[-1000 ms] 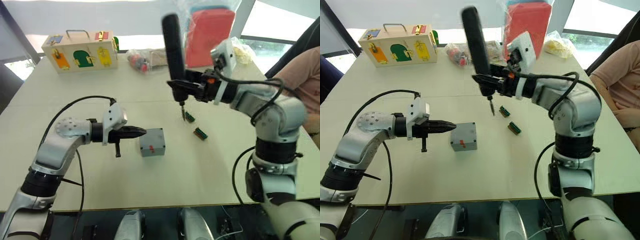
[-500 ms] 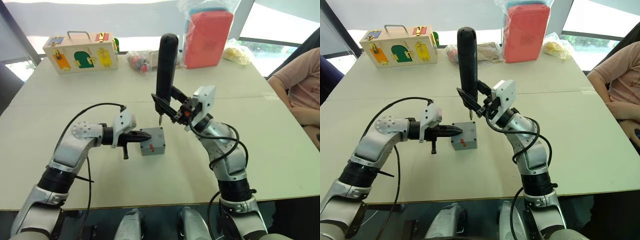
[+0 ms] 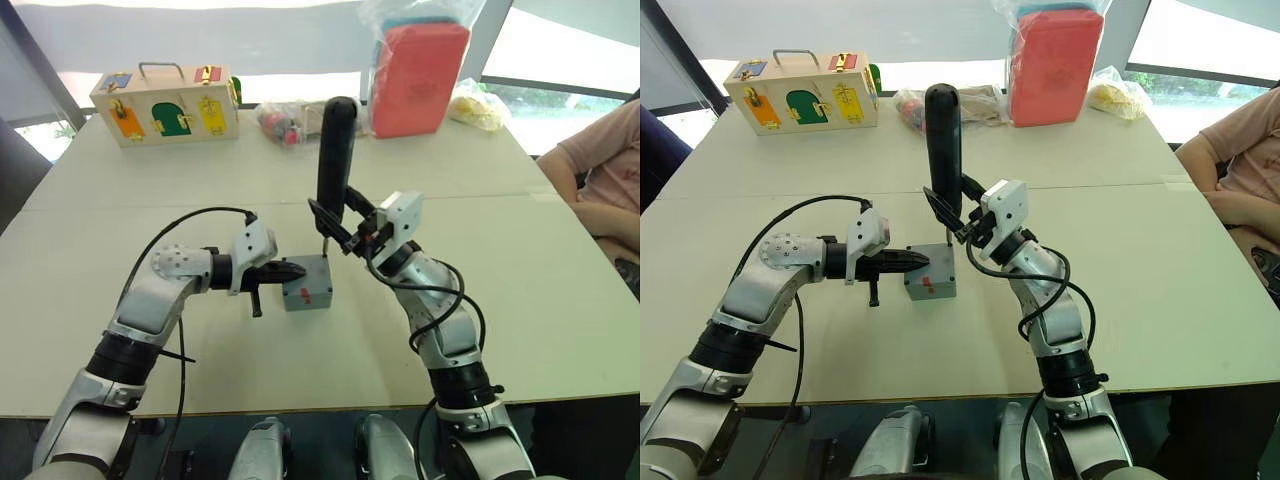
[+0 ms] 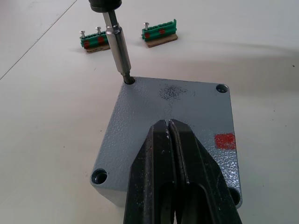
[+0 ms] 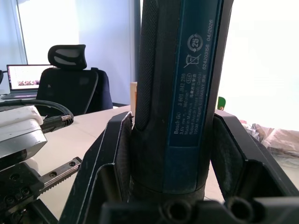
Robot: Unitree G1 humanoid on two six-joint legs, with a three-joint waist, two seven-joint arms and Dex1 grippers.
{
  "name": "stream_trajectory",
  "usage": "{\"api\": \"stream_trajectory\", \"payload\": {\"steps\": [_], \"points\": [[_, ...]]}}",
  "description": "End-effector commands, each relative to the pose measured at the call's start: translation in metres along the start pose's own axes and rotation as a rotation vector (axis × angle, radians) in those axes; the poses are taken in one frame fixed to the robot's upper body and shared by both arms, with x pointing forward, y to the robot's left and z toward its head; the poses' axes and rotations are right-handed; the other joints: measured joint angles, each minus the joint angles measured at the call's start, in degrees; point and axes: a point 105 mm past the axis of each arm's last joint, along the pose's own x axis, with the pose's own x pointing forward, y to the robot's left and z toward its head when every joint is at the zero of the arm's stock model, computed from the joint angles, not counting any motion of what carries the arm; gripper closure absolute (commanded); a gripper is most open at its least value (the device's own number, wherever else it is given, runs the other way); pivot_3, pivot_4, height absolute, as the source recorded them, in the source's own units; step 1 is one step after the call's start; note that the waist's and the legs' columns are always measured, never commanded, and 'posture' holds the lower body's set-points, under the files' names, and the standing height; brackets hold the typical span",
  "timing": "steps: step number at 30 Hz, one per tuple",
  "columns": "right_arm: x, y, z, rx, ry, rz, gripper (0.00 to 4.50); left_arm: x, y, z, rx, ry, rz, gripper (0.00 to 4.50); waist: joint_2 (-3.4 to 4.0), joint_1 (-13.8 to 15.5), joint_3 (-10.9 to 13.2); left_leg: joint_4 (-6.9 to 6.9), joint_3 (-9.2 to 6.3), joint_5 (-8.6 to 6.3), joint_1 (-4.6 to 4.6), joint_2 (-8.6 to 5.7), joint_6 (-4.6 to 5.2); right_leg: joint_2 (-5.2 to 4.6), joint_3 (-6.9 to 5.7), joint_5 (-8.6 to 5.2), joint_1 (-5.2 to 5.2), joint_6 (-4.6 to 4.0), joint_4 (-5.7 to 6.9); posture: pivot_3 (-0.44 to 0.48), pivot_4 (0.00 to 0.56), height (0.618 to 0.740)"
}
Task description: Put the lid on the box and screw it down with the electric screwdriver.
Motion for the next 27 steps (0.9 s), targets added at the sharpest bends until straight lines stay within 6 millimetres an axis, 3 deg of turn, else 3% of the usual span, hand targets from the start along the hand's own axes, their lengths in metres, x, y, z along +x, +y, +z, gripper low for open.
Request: {"api": "stream_trajectory", "payload": {"steps": [1,10,27], "points": [[0.0001,0.0026,0.0139,-0.041,-0.059,0.020,2.64,0.0008,-0.0003,-0.0038,0.006,0.023,-0.002,4.50,0.00,0.0,0.0,0.01,0.00,0.00,0.00,0.00,0.00,0.00,0.00,0.00,0.00,0.00,0.00,0.000,0.150,0.730],[-0.0032,0.0053,0.0070,-0.043,-0.025,0.047,2.64,0.0041,-0.0027,-0.0069,-0.001,0.024,-0.005,4.50,-0.01,0.0,0.0,0.06,-0.02,0.00,0.02,0.00,0.01,0.00,0.00,0.00,0.06,0.00,0.01,0.000,0.150,0.730],[-0.0057,0.0081,0.0144,-0.018,-0.011,0.096,2.64,0.0056,-0.0010,-0.0109,-0.003,0.037,-0.013,4.50,-0.01,0.1,0.0,0.08,-0.02,0.00,0.05,0.00,0.01,0.00,0.00,0.00,0.10,0.00,0.02,0.000,0.150,0.730]]}}
